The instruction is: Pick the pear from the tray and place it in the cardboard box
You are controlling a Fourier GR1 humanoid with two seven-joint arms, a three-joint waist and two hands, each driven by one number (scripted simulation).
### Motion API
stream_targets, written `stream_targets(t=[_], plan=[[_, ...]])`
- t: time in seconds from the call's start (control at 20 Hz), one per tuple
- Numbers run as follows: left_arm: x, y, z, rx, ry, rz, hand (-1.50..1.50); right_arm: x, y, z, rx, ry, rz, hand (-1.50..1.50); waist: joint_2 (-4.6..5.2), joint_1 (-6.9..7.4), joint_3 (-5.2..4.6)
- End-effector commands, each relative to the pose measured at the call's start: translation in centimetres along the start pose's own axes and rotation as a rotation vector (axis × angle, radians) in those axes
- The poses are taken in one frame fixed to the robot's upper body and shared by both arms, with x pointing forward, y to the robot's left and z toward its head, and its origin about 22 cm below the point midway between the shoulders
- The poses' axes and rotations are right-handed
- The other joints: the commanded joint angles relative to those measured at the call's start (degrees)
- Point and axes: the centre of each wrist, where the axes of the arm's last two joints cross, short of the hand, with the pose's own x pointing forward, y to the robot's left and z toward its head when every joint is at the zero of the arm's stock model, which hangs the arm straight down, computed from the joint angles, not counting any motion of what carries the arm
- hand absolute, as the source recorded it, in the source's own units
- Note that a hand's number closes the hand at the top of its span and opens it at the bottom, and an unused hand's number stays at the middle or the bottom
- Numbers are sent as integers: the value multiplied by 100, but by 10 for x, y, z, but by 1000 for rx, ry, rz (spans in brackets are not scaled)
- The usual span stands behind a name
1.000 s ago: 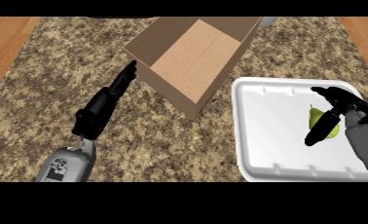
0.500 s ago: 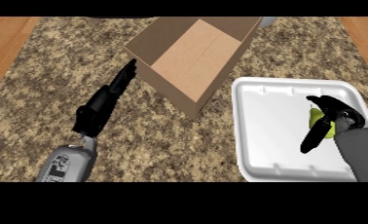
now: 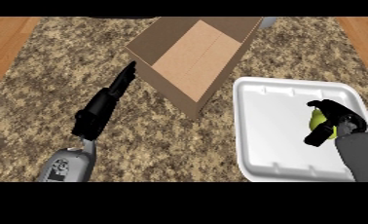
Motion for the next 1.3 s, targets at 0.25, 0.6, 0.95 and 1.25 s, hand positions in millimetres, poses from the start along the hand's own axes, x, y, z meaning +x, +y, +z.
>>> stream_targets(t=[0.25, 0.6, 0.95, 1.25], plan=[[10, 5, 5, 5, 1, 0, 0, -21, 14, -11, -5, -11, 77, 150, 38, -26, 53], [13, -19, -12, -95, -42, 13, 0, 136, 32, 114, -156, -1150, 571, 150, -6, 767, 89], [3, -5, -2, -11, -19, 8, 0, 107, 22, 126, -466, -1614, 715, 150, 41, 71, 80], [-3, 14, -6, 12, -2, -7, 0, 68, -4, 102, -507, -1769, 599, 150, 53, -62, 56]])
